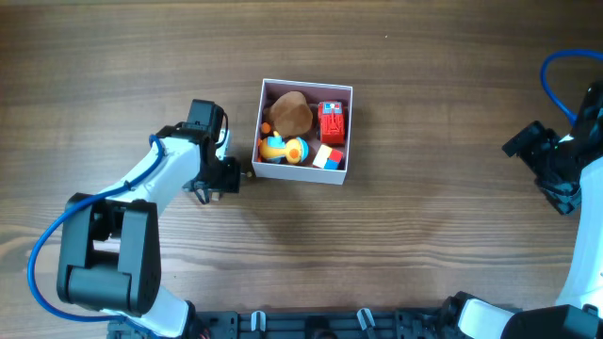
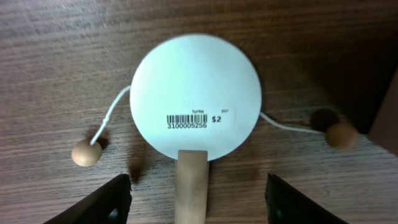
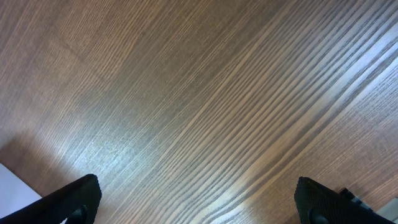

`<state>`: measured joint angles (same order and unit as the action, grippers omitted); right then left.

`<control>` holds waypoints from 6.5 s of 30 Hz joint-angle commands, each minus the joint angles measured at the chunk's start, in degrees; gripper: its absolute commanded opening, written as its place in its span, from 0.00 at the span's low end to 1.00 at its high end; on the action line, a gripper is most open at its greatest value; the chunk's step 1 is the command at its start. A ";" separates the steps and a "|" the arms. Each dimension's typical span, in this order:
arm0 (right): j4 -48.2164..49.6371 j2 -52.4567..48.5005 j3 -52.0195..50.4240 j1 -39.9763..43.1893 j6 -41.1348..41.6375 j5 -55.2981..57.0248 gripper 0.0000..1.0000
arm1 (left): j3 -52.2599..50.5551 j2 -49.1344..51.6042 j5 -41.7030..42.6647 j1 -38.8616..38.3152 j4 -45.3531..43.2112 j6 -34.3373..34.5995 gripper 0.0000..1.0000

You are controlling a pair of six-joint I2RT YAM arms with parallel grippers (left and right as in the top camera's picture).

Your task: Pack container

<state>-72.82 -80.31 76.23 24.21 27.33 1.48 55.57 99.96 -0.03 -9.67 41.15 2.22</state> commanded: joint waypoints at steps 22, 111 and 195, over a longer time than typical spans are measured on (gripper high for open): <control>-0.07 0.04 -0.22 0.09 -0.39 -0.26 1.00 | -4.02 0.13 -0.02 0.20 -4.94 -0.50 0.36; 4.17 0.04 -0.22 0.09 -0.39 -11.89 1.00 | 20.17 -5.35 2.73 0.09 16.11 9.03 0.04; 6.40 2.43 -0.22 0.09 -13.79 -20.63 1.00 | -39.65 -98.79 4.13 10.69 -22.01 5.92 1.00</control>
<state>-66.59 -78.74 76.23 24.21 14.61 -18.24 20.29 3.77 2.04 0.51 21.17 8.84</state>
